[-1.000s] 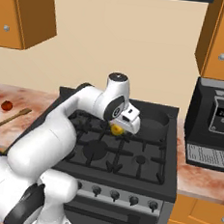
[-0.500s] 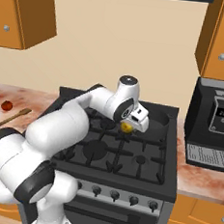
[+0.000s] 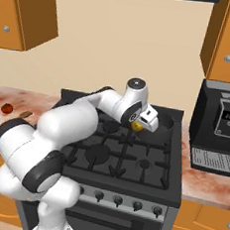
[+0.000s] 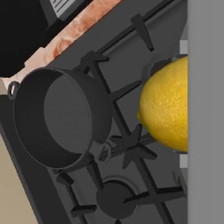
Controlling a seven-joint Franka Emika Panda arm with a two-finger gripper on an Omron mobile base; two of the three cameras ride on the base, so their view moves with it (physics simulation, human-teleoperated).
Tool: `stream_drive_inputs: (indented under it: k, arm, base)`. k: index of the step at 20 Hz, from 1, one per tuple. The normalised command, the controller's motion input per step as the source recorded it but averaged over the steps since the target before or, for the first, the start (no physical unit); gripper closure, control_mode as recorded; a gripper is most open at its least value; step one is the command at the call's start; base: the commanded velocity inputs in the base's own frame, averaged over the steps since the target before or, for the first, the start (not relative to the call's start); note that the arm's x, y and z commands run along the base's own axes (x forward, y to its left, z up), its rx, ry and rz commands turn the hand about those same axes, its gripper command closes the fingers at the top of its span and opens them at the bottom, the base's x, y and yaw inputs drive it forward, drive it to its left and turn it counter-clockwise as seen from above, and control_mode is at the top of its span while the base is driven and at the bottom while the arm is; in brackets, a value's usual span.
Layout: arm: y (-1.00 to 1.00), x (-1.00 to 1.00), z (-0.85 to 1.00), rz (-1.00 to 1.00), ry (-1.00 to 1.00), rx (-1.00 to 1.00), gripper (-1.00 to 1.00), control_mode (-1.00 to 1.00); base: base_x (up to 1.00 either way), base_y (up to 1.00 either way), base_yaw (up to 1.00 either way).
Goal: Put the lemon and tomato in the pot. Retrieve the spatula and lightly stir the vegetables in the pot.
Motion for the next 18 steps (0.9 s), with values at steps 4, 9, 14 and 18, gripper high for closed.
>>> stream_drive_inputs:
  k: [4, 9, 14, 18]
  arm:
    - [-0.08, 0.81, 0.00, -0.04, 0.00, -0.02, 1.00, -1.00]
    - [-0.17, 0.76, -0.12, -0.03, 0.01, 0.01, 1.00, -1.00]
    - [-0.19, 0.30, -0.12, 0.00, 0.00, 0.01, 1.00, -1.00]
    - [-0.08, 0.00, -0.22, 0.00, 0.06, 0.02, 1.00, -1.00]
  base:
    - [0.00, 0.00, 0.00]
    - [0.00, 0.00, 0.00]
    - [0.00, 0.00, 0.00]
    - [0.00, 0.00, 0.00]
